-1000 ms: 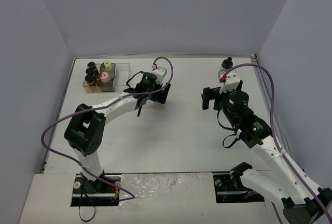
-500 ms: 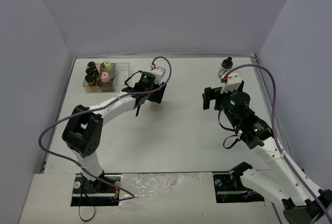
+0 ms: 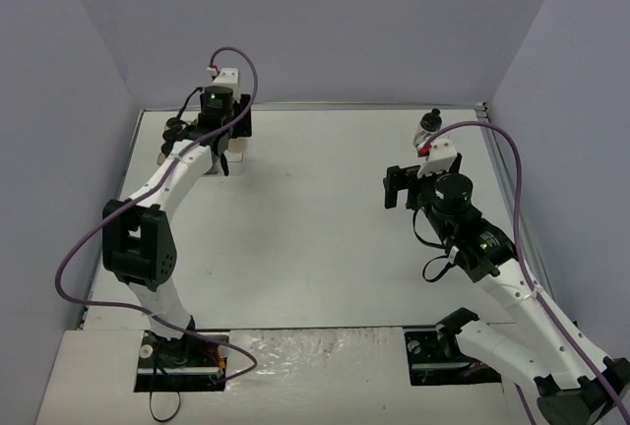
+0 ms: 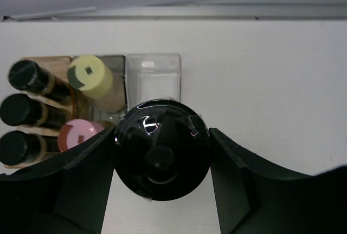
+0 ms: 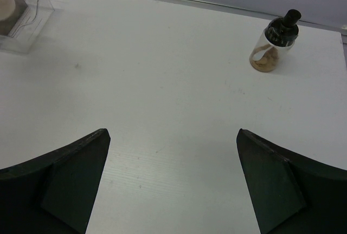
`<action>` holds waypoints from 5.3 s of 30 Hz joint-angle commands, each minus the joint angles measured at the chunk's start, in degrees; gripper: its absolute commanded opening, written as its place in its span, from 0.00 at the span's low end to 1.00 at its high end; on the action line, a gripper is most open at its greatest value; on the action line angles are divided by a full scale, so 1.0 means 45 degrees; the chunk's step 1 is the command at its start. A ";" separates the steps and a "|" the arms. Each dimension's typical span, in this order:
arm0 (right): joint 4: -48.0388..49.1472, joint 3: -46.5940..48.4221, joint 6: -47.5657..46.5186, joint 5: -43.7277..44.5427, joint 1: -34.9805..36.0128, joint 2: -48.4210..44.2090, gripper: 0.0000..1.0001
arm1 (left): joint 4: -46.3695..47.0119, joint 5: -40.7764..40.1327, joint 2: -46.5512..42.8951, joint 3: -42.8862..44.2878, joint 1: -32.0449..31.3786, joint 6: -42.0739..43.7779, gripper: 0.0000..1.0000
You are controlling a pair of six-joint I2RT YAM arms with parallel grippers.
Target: Organize the condiment bottles
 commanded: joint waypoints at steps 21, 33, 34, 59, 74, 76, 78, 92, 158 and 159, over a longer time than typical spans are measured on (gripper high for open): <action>0.0699 -0.0277 0.0374 0.0200 -0.0041 0.0463 1.00 | 0.2236 0.0744 0.3810 0.4163 0.1769 -0.0482 0.13; 0.0699 -0.0302 0.0442 0.0195 -0.0061 0.0643 1.00 | 0.2855 0.0988 0.4917 0.4578 0.1789 -0.0487 0.18; 0.0699 -0.0332 0.0453 0.0205 -0.0051 0.0633 1.00 | 0.2805 0.0958 0.4998 0.4649 0.1799 -0.0477 0.22; 0.1320 0.1899 0.1686 -0.0141 -0.3122 0.5536 1.00 | -0.1262 0.2589 -0.1248 0.2805 0.0751 -0.2283 0.97; 0.7464 0.4126 0.0675 -0.1259 -0.6197 1.1845 1.00 | -0.1474 0.2240 -0.8233 -0.5130 -0.0399 0.0005 0.97; 0.7611 0.4760 0.0561 -0.1540 -0.6426 1.2493 1.00 | -0.1143 0.1880 -0.8817 -0.5921 -0.0437 0.0234 0.97; 0.7632 0.5475 0.0447 -0.1896 -0.6694 1.3111 1.00 | -0.1253 0.1666 -0.8812 -0.6014 -0.0499 0.0348 0.97; 0.7444 0.8975 -0.0449 -0.3255 -0.7040 1.6937 0.99 | -0.1186 0.1535 -0.8334 -0.6027 -0.0685 0.0353 0.97; 0.4232 -0.1619 -0.0831 -0.0777 0.2624 0.2069 1.00 | 0.0308 0.3353 -0.6320 -0.6181 -0.2015 -0.0430 0.97; 0.4019 -0.1892 -0.0679 -0.0302 0.2583 0.1508 1.00 | 0.0438 0.3252 -0.6157 -0.6150 -0.2167 -0.0560 0.97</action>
